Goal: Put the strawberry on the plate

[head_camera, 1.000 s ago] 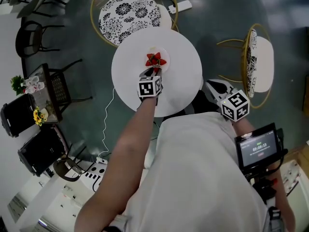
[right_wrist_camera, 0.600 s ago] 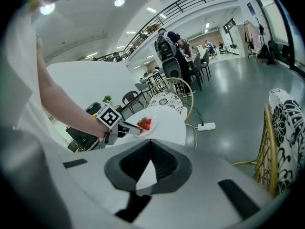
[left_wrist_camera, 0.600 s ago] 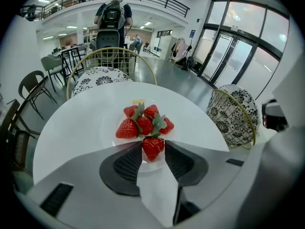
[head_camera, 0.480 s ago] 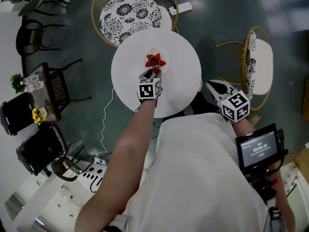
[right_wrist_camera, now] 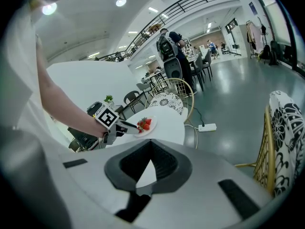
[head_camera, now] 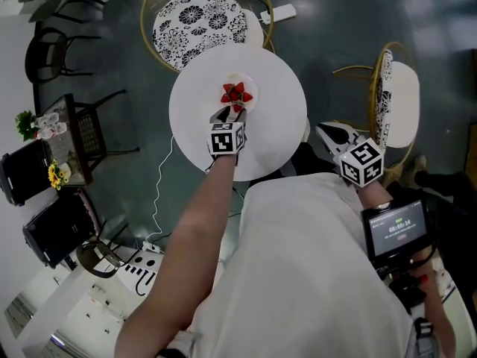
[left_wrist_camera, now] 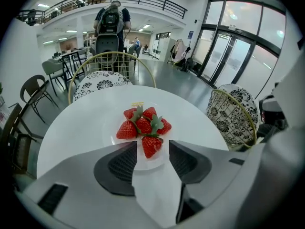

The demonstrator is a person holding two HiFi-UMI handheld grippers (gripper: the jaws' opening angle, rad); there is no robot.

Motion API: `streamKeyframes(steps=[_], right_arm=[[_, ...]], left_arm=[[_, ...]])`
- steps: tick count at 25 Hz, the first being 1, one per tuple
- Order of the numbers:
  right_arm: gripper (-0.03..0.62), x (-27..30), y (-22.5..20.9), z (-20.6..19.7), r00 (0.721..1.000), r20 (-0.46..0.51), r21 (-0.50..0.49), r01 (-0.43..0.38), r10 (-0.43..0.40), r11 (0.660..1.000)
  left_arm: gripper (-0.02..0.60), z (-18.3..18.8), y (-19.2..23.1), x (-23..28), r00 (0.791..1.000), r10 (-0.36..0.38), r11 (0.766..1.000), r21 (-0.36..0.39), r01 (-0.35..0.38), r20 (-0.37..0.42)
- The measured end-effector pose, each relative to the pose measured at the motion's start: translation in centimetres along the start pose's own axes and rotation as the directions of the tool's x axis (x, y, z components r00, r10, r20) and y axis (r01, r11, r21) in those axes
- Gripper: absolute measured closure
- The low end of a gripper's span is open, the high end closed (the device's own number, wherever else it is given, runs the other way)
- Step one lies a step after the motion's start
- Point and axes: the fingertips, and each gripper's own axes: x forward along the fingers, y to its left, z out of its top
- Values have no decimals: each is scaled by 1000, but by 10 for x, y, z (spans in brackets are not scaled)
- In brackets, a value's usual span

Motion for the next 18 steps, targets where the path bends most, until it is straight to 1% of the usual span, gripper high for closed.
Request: streamKeyframes(steps=[1,4,10,15,18], right_arm=[[589,0,0,0,1000,-1,-1,-1,1,1000],[589,1,-1,-1,1000,-2,-5,-10,10,1000],[589,3,1,5,999,-10,-33,-42,42,999],[589,13,2,17,997,0,-65,-78,78,995],[589,11,3,17,996,-6,-77,-94,94,993]], left_arm=[[385,-1,-2,-1,1000,-2,1000,11,2,-1],[383,-1,-4,-4,1000,1,1000,31,-1,3],[383,1,-6,-15,999,29,999,14,-30,25],[385,4,6,-33,996,71,997,-10,-71,57],[386,3,1,-41,994,83,996,-19,-82,75]])
